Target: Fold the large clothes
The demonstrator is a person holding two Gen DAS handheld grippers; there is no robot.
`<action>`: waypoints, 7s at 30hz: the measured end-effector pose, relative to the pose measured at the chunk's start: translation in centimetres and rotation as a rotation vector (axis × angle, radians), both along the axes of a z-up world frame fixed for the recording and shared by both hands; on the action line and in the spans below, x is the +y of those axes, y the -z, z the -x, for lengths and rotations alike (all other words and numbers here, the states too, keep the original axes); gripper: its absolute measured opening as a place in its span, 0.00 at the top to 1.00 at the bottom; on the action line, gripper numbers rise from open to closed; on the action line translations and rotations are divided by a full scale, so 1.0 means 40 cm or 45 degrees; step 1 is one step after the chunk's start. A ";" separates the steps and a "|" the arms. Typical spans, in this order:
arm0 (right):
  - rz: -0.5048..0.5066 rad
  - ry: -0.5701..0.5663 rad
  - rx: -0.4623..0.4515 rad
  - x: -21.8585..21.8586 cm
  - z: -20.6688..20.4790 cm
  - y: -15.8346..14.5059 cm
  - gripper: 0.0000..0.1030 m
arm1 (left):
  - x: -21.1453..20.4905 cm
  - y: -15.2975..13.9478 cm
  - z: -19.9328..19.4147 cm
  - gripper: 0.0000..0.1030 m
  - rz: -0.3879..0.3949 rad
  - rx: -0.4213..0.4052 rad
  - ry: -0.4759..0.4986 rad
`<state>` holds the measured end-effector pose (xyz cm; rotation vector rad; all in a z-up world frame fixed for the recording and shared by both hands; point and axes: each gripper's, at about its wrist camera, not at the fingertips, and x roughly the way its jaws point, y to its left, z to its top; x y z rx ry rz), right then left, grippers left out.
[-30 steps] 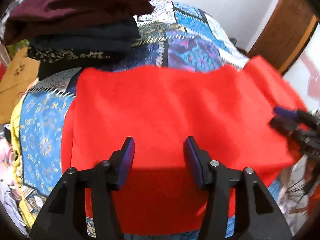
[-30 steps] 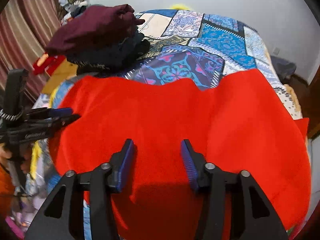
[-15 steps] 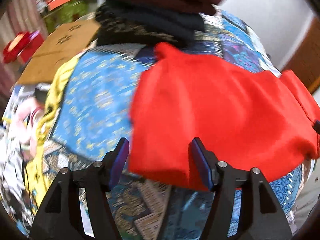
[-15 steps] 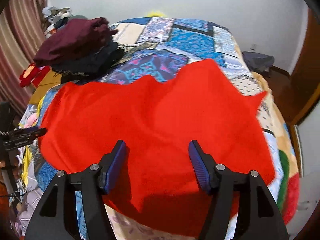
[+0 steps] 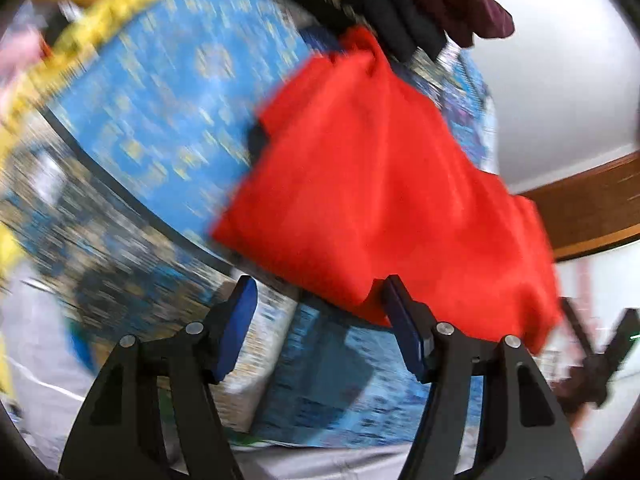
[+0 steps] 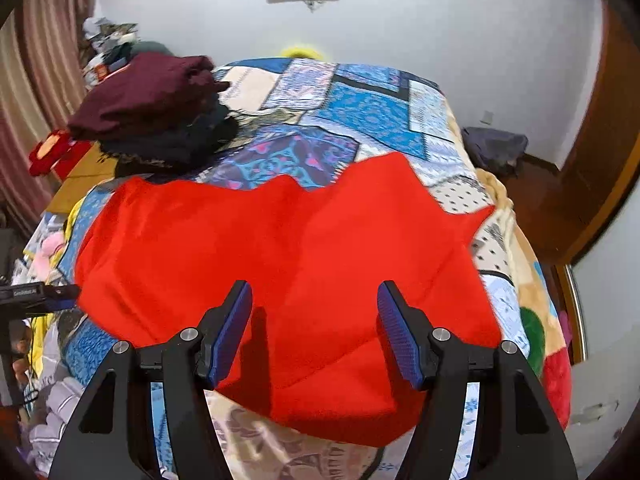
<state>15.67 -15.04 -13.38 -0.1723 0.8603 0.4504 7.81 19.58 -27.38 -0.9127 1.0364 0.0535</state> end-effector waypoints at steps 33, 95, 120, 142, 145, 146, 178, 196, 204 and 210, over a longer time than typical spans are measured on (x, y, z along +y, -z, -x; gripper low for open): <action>-0.157 -0.238 0.089 0.184 -0.020 -0.033 0.37 | -0.002 -0.379 -0.150 0.89 -0.570 -0.494 -0.229; -0.400 -0.069 0.043 -0.035 -0.128 -0.168 0.33 | -0.435 -0.249 -0.302 0.44 -0.839 -0.215 0.613; -0.143 -0.104 0.194 -0.066 -0.094 -0.007 0.32 | -0.408 -0.231 -0.182 0.28 -0.880 -0.238 0.590; -0.215 0.051 0.215 -0.120 -0.224 0.003 0.32 | -0.361 -0.291 -0.194 0.26 -0.853 -0.284 0.463; -0.260 -0.036 0.206 -0.089 -0.190 -0.024 0.32 | -0.328 -0.319 -0.224 0.25 -0.846 -0.303 0.406; -0.273 -0.061 0.216 -0.076 -0.185 -0.023 0.32 | -0.316 -0.320 -0.235 0.25 -0.832 -0.298 0.396; -0.587 -0.067 0.843 -0.011 -0.364 0.239 0.68 | -0.219 -0.098 -0.486 0.53 0.077 -0.080 0.495; -0.682 -0.285 0.353 0.136 -0.361 -0.260 0.72 | -0.108 -0.699 -0.414 0.66 -0.357 -0.644 0.424; -0.742 -0.442 0.209 0.400 -0.472 -0.398 0.72 | 0.133 -0.867 -0.496 0.66 -0.493 -0.725 0.291; -0.773 -0.475 0.272 0.588 -0.576 -0.338 0.71 | 0.340 -0.800 -0.625 0.64 -0.568 -0.590 0.192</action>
